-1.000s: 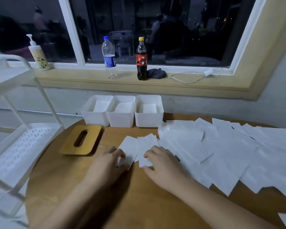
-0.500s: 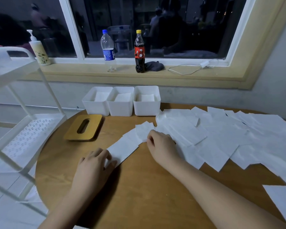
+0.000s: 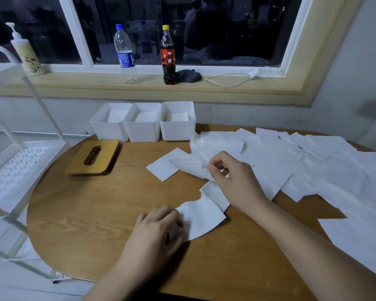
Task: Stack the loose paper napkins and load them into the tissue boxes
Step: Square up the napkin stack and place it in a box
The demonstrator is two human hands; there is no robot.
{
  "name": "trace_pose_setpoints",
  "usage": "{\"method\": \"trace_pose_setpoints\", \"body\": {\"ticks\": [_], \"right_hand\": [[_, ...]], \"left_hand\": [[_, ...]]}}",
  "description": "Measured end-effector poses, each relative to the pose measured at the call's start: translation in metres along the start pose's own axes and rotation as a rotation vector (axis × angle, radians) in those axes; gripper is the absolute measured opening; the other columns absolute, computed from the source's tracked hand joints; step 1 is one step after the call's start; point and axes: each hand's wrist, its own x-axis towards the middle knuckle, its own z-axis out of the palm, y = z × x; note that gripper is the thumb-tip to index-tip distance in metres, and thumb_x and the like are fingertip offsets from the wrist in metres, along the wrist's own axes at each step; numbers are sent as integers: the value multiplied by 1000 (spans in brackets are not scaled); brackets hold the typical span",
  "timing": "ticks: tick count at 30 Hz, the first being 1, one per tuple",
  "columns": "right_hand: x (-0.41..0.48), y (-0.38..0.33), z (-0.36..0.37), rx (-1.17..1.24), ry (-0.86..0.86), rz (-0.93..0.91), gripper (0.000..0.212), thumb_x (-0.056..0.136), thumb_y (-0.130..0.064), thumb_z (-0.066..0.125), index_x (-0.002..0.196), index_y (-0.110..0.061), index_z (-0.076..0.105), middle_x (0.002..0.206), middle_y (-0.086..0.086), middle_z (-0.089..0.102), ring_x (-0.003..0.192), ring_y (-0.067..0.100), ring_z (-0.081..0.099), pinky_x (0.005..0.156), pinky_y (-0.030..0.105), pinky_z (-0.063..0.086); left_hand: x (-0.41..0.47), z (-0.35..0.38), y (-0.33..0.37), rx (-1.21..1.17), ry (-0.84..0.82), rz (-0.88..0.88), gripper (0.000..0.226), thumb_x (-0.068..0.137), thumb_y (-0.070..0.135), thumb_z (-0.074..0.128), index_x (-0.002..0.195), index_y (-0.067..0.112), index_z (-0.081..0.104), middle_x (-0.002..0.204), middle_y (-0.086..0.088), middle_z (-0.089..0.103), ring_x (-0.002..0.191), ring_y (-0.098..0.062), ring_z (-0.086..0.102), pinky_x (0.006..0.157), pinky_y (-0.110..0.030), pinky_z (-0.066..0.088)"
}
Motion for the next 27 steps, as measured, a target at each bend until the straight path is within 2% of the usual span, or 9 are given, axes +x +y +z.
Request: {"method": "trace_pose_setpoints", "body": {"ticks": [5, 9, 11, 14, 17, 19, 22, 25, 27], "right_hand": [[-32, -10, -28, 54, -8, 37, 8, 106, -25, 67, 98, -24, 66, 91, -16, 72, 94, 7, 69, 76, 13, 49], [-56, -13, -44, 94, -33, 52, 9, 106, -26, 67, 97, -23, 65, 76, -15, 67, 78, 10, 67, 69, 13, 46], [-65, -14, -50, 123, -41, 55, 10, 106, -26, 67, 97, -23, 64, 75, -11, 67, 74, 13, 66, 67, 17, 47], [-76, -16, -54, 193, -54, 76, 11, 106, -26, 67, 96, -23, 66, 75, 0, 67, 66, 16, 59, 64, 23, 46], [-84, -19, -58, 258, -85, 101, 10, 105, -23, 67, 96, -20, 68, 74, 4, 67, 62, 6, 52, 63, 14, 41], [-89, -21, -61, 341, -120, 119, 9, 105, -19, 67, 97, -16, 69, 76, 3, 71, 65, 3, 58, 67, 11, 44], [-95, -21, -63, 510, -168, 195, 10, 105, -15, 64, 99, -10, 69, 81, -1, 74, 75, 7, 68, 71, 13, 49], [-101, -18, -64, 653, -166, 305, 12, 106, -12, 61, 97, -8, 69, 81, -1, 72, 73, 4, 63, 64, 11, 44], [-103, -12, -62, 675, -155, 404, 15, 106, -21, 63, 99, -11, 72, 95, 9, 75, 83, 13, 63, 69, 19, 45]], "left_hand": [[4, 11, 29, -47, -42, 118, 9, 99, 48, 61, 98, 41, 56, 114, 26, 58, 105, 1, 58, 85, -35, 47], [-4, 4, 37, -72, -99, 196, 8, 98, 46, 64, 100, 41, 57, 120, 28, 56, 110, 3, 58, 87, -37, 49], [-9, -1, 37, -99, -137, 201, 10, 98, 47, 66, 100, 42, 58, 123, 31, 56, 115, 5, 57, 91, -35, 48], [-11, -9, 37, -252, -156, 98, 17, 94, 40, 77, 100, 41, 61, 120, 28, 62, 114, 1, 62, 93, -35, 50], [-2, -18, 36, -492, 10, -196, 33, 86, 29, 89, 107, 40, 66, 110, 22, 71, 100, -4, 69, 87, -26, 54], [8, -27, 37, -611, 47, -343, 51, 81, 39, 93, 121, 43, 62, 118, 27, 70, 105, 0, 70, 87, -20, 55], [22, -42, 40, -816, -143, -408, 76, 75, 42, 95, 137, 50, 51, 129, 34, 67, 118, 7, 67, 94, -19, 57], [28, -50, 47, -972, -291, -398, 66, 83, 24, 91, 141, 34, 60, 133, 14, 74, 124, -10, 70, 107, -36, 54], [27, -51, 52, -1030, -292, -407, 57, 87, 15, 86, 139, 25, 65, 132, 6, 77, 124, -16, 72, 107, -38, 54]]}}
